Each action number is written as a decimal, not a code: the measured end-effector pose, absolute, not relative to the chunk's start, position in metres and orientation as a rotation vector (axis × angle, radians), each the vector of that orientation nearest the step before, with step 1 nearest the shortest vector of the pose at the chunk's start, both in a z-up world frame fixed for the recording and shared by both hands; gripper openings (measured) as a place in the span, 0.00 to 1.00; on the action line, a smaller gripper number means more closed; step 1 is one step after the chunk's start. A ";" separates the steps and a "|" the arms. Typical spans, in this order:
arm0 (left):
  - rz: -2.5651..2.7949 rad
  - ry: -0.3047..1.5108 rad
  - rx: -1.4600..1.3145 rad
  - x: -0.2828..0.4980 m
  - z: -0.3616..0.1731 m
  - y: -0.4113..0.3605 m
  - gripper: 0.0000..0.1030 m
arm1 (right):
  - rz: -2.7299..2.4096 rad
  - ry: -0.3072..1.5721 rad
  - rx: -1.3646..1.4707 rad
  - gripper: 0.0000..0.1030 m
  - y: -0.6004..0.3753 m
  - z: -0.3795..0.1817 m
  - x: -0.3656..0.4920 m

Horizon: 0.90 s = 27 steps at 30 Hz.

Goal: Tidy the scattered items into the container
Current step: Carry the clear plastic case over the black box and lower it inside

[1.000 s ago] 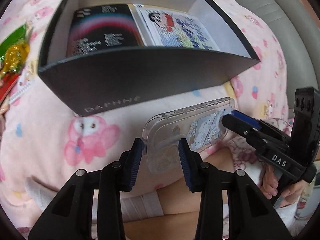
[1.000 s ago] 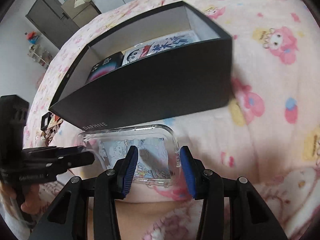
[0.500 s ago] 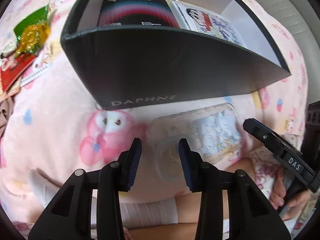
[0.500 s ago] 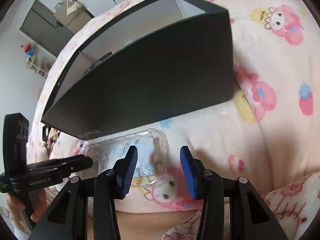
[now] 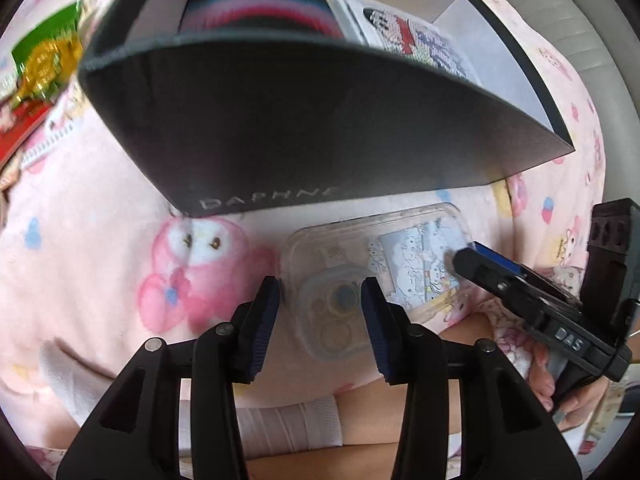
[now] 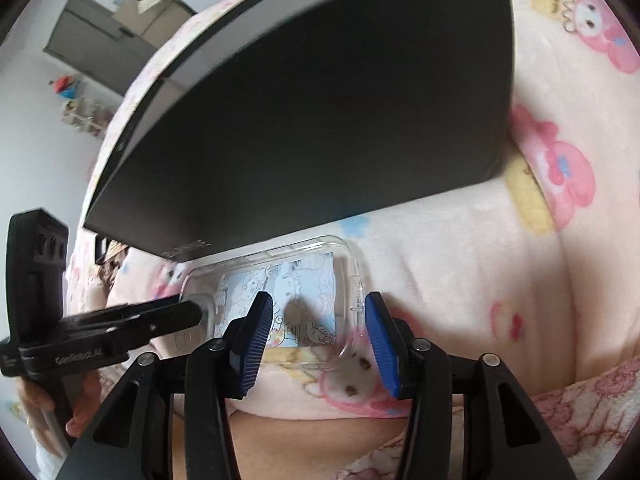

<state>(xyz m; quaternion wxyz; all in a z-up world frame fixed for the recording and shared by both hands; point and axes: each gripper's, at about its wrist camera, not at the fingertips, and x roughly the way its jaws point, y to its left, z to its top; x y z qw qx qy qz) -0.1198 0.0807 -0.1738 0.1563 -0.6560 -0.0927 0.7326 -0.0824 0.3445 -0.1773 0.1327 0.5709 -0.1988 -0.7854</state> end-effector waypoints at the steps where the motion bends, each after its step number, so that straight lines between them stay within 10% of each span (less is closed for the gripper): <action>1: 2.110 -0.263 -1.873 -0.119 -0.172 0.080 0.41 | -2.286 -0.574 1.615 0.43 0.343 -0.173 -0.079; 16: 2.210 -0.187 -1.446 -0.092 -0.066 0.093 0.39 | -2.589 -0.381 1.305 0.39 0.362 -0.075 -0.036; 27: 2.237 -0.174 -1.505 -0.216 -0.055 0.126 0.39 | -2.567 -0.341 1.368 0.39 0.370 -0.068 -0.153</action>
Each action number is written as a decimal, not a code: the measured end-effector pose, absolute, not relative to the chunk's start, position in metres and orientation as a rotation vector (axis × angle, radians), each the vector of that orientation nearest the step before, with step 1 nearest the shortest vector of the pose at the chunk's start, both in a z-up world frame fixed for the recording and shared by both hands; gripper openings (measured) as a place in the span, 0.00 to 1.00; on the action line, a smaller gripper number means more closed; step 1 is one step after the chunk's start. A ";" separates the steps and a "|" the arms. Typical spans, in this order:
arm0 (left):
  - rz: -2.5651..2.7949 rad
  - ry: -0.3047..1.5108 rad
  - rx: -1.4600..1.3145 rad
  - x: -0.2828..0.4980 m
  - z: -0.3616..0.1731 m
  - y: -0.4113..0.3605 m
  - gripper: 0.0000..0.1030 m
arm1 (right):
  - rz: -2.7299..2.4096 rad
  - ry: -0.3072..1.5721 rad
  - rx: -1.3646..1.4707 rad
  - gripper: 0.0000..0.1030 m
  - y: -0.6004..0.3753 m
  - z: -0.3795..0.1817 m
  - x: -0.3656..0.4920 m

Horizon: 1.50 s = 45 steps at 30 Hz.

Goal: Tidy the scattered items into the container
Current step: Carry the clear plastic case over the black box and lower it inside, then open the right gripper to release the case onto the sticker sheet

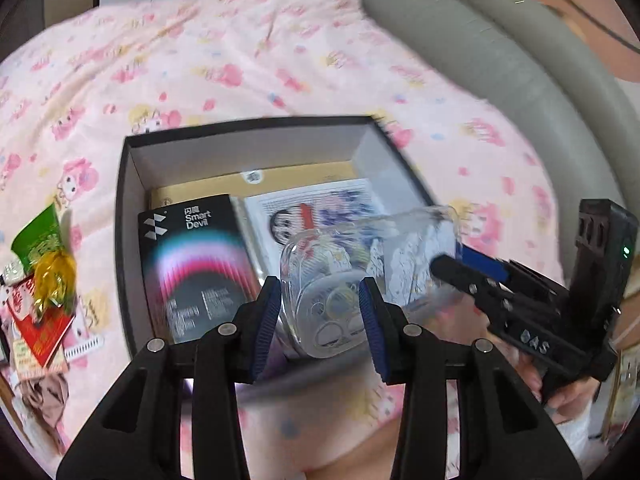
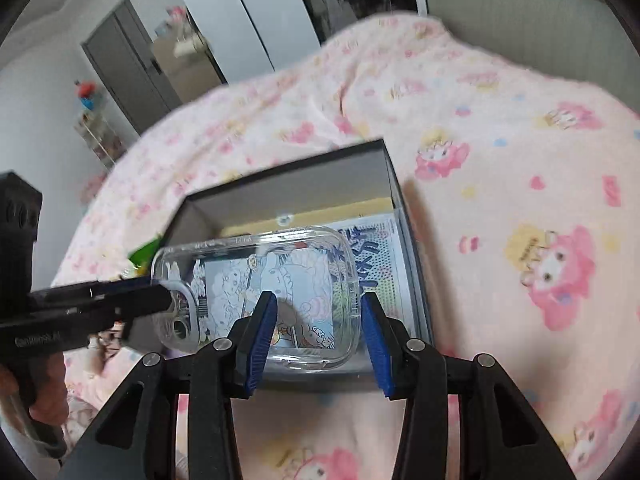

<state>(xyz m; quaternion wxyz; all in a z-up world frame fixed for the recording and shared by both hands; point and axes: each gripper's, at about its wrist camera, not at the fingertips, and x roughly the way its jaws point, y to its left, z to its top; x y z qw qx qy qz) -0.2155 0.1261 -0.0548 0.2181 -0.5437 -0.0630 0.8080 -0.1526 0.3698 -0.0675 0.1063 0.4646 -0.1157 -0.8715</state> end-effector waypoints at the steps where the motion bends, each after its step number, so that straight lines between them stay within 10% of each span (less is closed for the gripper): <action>1: 2.209 -0.182 -1.563 -0.230 -0.067 0.127 0.39 | -2.539 -0.343 1.424 0.39 0.369 -0.076 -0.161; 18: 2.080 -0.279 -1.751 -0.264 -0.119 0.120 0.39 | -2.630 -0.125 1.393 0.39 0.368 -0.069 -0.195; 37: 2.065 -0.123 -1.644 -0.260 -0.124 0.165 0.39 | -2.730 -0.486 1.348 0.39 0.440 -0.092 -0.196; 45: 1.972 -0.098 -1.688 -0.280 -0.134 0.202 0.40 | -2.827 -0.354 1.288 0.39 0.437 -0.082 -0.193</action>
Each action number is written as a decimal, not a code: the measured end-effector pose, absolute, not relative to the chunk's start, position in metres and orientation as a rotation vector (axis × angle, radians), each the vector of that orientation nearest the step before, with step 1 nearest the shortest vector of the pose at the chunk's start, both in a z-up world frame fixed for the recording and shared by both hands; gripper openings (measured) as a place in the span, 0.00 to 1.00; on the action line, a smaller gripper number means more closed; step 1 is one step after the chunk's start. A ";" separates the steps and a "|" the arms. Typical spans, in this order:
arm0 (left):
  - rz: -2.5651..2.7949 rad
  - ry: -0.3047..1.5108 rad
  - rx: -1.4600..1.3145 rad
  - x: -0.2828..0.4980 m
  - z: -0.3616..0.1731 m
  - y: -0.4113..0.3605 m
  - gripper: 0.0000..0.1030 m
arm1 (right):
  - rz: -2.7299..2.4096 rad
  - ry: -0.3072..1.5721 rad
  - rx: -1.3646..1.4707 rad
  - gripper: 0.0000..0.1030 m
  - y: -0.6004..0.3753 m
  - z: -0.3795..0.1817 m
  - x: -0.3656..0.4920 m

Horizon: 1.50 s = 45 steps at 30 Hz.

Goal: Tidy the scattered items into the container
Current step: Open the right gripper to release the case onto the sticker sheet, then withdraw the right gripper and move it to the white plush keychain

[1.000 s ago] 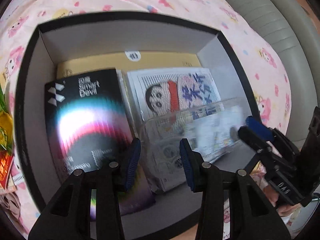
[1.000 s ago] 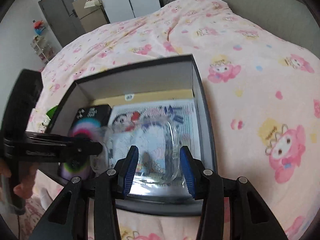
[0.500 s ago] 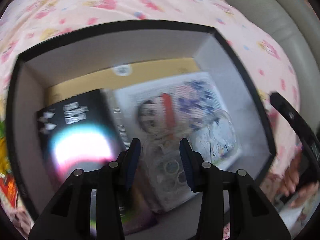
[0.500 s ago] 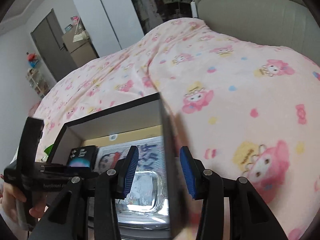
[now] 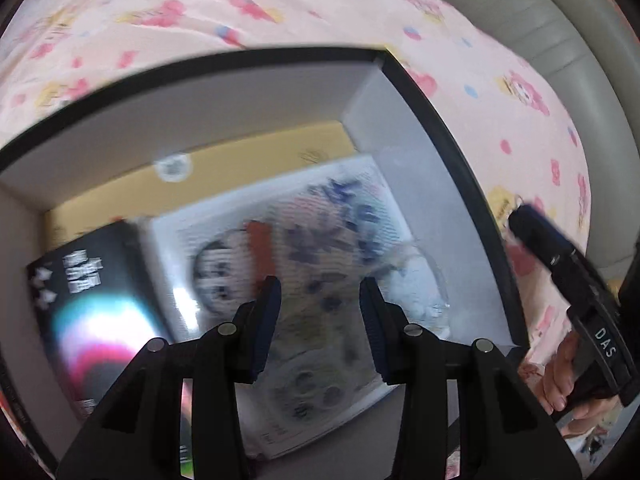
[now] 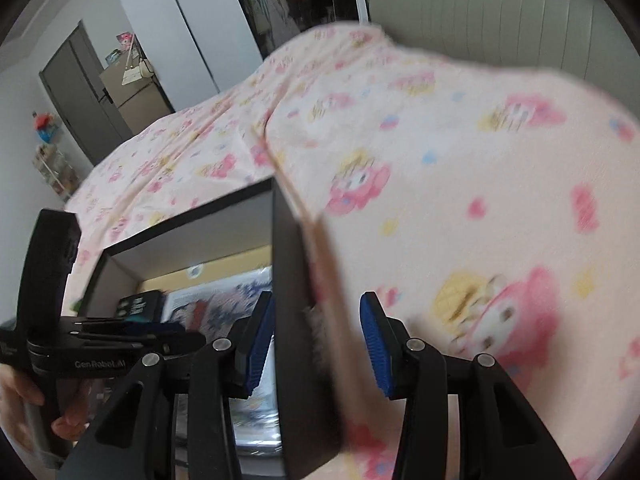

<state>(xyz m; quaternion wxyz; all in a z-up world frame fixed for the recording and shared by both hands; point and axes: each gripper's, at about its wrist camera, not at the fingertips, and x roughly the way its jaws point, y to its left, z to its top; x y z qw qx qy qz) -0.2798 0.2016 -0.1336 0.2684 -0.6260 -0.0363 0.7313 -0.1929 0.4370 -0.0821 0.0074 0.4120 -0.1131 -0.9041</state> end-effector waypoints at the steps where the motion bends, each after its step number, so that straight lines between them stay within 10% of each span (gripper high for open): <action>1: 1.930 -0.111 -1.691 -0.277 -0.136 0.207 0.40 | -2.860 -0.306 1.267 0.39 0.436 -0.079 -0.191; 12: 1.991 -0.195 -1.718 -0.275 -0.124 0.174 0.44 | -2.924 -0.129 1.166 0.39 0.422 -0.062 -0.183; 31: 1.973 -0.307 -1.692 -0.266 -0.125 0.186 0.45 | -2.824 -0.343 1.359 0.39 0.447 -0.090 -0.192; 45: 2.024 -0.220 -1.758 -0.224 -0.146 0.124 0.37 | -2.959 -0.036 1.328 0.41 0.407 -0.082 -0.188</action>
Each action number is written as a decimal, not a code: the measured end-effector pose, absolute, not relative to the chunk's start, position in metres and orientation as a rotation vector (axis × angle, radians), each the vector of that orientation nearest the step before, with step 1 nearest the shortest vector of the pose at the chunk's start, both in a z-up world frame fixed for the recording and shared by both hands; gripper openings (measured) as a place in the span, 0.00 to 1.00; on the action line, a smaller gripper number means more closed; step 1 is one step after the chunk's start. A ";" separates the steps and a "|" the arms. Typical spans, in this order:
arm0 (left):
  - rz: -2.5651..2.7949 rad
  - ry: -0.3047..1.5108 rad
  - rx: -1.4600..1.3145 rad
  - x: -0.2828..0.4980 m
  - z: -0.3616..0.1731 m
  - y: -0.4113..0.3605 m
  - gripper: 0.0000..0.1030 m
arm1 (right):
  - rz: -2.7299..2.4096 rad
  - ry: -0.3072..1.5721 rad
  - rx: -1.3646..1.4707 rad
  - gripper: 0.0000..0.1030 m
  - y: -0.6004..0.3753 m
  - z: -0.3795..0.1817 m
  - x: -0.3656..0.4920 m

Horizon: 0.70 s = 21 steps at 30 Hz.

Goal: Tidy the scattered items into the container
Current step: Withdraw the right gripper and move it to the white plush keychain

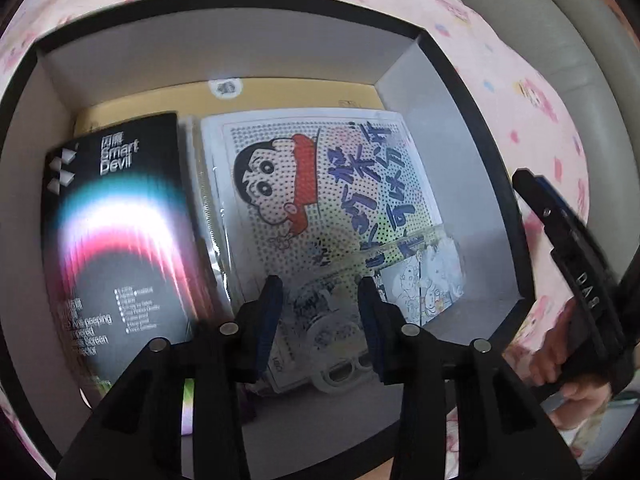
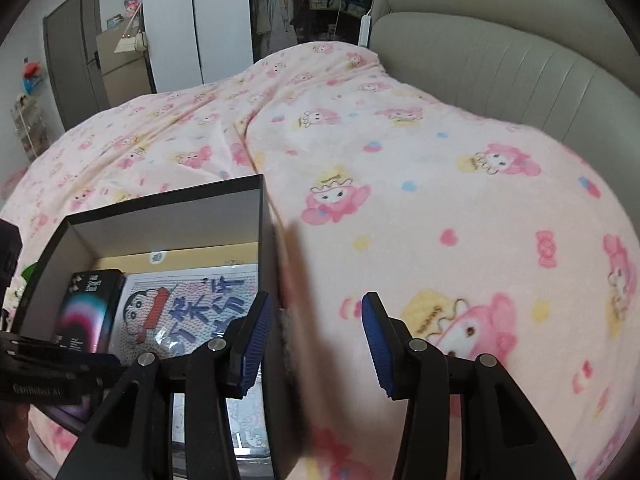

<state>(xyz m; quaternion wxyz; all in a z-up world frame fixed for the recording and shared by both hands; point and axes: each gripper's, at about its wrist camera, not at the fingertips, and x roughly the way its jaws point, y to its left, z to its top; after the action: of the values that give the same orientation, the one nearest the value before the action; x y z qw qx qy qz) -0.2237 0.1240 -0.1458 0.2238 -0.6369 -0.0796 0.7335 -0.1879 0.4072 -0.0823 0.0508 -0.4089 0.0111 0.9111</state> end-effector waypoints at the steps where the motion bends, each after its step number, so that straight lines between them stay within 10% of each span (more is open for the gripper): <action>1: 2.035 -0.236 -1.738 -0.221 -0.142 0.120 0.37 | 2.782 0.047 -1.247 0.41 0.408 -0.080 -0.185; 21: 2.246 -0.197 -1.230 -0.052 -0.007 0.126 0.49 | 2.964 0.169 -1.274 0.42 0.341 -0.016 -0.021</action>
<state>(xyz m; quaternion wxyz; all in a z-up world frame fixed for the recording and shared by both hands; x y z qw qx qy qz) -0.0521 0.1264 -0.0071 0.2828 -0.4595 -0.0737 0.8387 -0.0206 0.3405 -0.0158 -0.0447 -0.3940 0.0522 0.9165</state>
